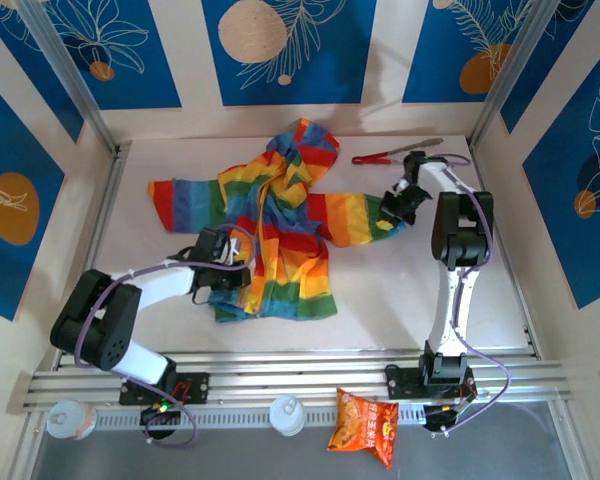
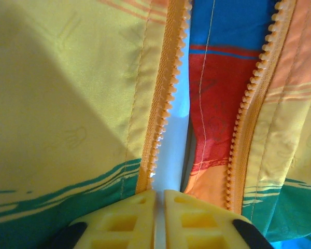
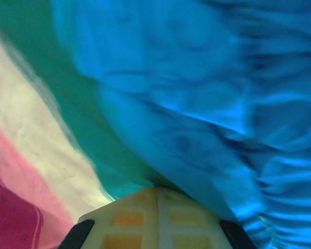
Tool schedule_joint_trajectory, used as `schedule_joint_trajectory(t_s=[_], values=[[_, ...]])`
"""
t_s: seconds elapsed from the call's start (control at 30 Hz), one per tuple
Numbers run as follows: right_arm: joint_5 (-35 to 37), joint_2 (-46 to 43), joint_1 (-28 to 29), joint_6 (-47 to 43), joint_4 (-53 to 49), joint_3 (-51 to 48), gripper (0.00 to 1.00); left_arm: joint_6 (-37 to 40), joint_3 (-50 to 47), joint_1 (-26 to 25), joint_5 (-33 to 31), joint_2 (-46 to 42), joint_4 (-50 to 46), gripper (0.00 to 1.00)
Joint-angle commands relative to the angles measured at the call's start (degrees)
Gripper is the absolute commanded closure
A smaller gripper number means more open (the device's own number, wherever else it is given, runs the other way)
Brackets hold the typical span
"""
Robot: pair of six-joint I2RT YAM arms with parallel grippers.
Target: Zip up the jacket
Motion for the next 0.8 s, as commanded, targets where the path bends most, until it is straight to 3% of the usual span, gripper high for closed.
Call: schedule_joint_trajectory(t_s=[0.0,0.13,0.27,0.43,0.57,0.77], values=[[2.18,0.21,-2.52,-2.06,-3.62,0.14,0.99,2.94,5.04,2.62,0.96,-3.2,-5.37,0.8],[3.42,0.33,-2.17,-2.98,-4.17,1.53,0.99,6.08,13.4,5.99,-0.26,-3.06,-10.18,0.68],[7.83,1.25,-0.91,-3.77,-6.19,4.62,0.99,7.07,22.51,9.86,-3.79,3.0,-12.35,0.62],[11.61,3.84,-0.62,-4.51,-8.84,9.7,0.98,3.22,35.56,15.68,-3.64,19.0,-14.09,0.64],[13.68,7.08,-0.62,-5.27,-11.45,14.9,0.98,0.24,46.59,19.98,-3.44,32.07,-19.06,0.72],[17.78,10.6,-1.38,-6.33,-14.36,20.26,0.98,-1.62,48.77,24.76,-4.83,36.55,-20.97,0.74]])
